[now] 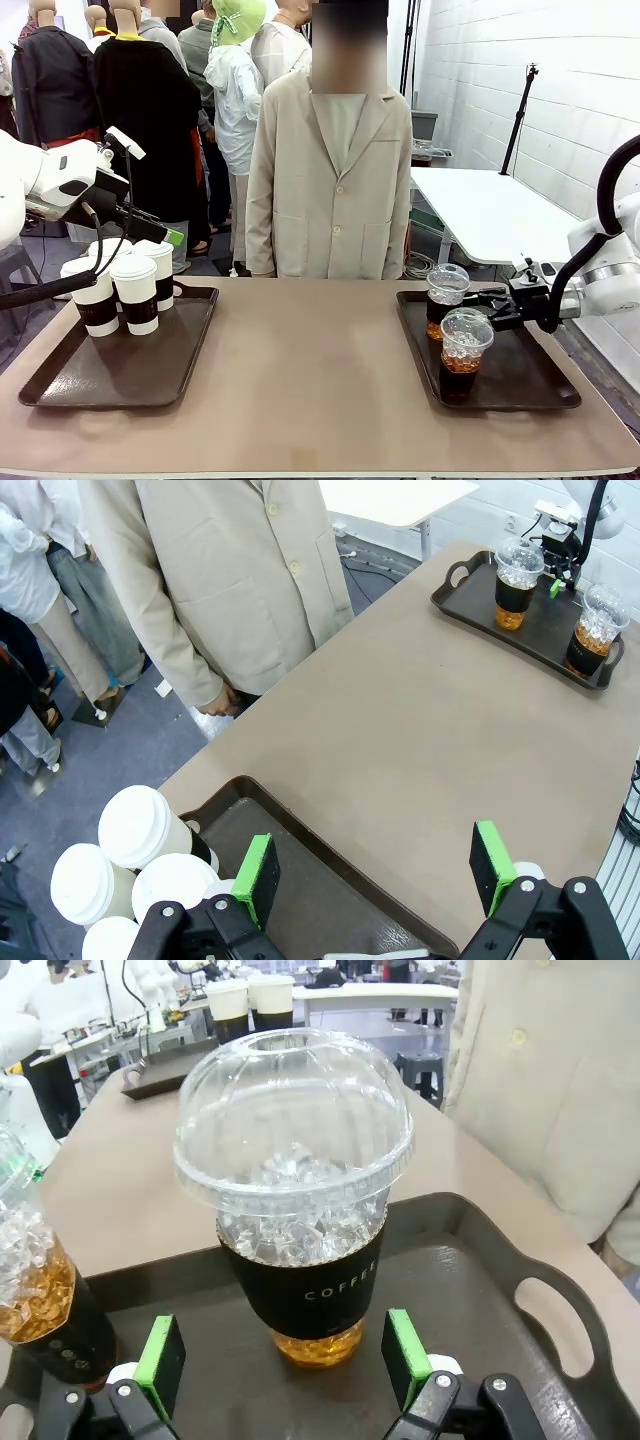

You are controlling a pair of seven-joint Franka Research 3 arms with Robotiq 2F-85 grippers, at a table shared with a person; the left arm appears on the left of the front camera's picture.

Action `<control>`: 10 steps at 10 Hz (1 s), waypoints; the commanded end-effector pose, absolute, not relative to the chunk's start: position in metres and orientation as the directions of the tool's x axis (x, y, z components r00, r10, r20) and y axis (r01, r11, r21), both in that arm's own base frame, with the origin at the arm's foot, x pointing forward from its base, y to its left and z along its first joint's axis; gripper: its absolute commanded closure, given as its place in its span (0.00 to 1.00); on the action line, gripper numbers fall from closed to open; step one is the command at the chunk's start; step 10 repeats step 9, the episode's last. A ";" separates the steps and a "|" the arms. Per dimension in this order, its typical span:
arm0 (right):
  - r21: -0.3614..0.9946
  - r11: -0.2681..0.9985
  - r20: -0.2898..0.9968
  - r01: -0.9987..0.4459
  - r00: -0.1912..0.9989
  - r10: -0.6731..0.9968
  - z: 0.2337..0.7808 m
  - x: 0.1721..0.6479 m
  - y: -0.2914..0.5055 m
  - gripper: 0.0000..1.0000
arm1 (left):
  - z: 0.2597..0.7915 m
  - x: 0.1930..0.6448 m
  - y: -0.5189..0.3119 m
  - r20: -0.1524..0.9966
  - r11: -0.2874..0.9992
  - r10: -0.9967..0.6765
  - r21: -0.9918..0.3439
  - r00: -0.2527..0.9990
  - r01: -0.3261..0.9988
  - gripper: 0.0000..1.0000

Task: Distribute the coffee onto the tray.
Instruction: Pick up another iced Americano from the middle of the table and place it on the right Handle tray.

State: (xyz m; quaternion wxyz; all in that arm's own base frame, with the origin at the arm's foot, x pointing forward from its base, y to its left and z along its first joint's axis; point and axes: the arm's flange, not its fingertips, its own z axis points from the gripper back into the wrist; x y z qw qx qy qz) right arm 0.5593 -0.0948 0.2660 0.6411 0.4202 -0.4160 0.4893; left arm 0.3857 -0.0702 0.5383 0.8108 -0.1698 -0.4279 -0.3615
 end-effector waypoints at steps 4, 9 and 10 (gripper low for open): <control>0.132 0.157 0.944 -0.979 0.172 0.282 0.264 0.563 -0.091 0.00 | 0.538 0.386 -0.068 0.814 0.679 -0.442 0.029 0.377 0.734 0.00; 0.132 0.157 0.944 -0.979 0.172 0.282 0.264 0.563 -0.091 0.00 | 0.538 0.386 -0.068 0.814 0.679 -0.442 0.029 0.377 0.734 0.00; 0.132 0.157 0.944 -0.979 0.172 0.282 0.264 0.563 -0.091 0.00 | 0.538 0.386 -0.068 0.814 0.679 -0.442 0.029 0.377 0.734 0.00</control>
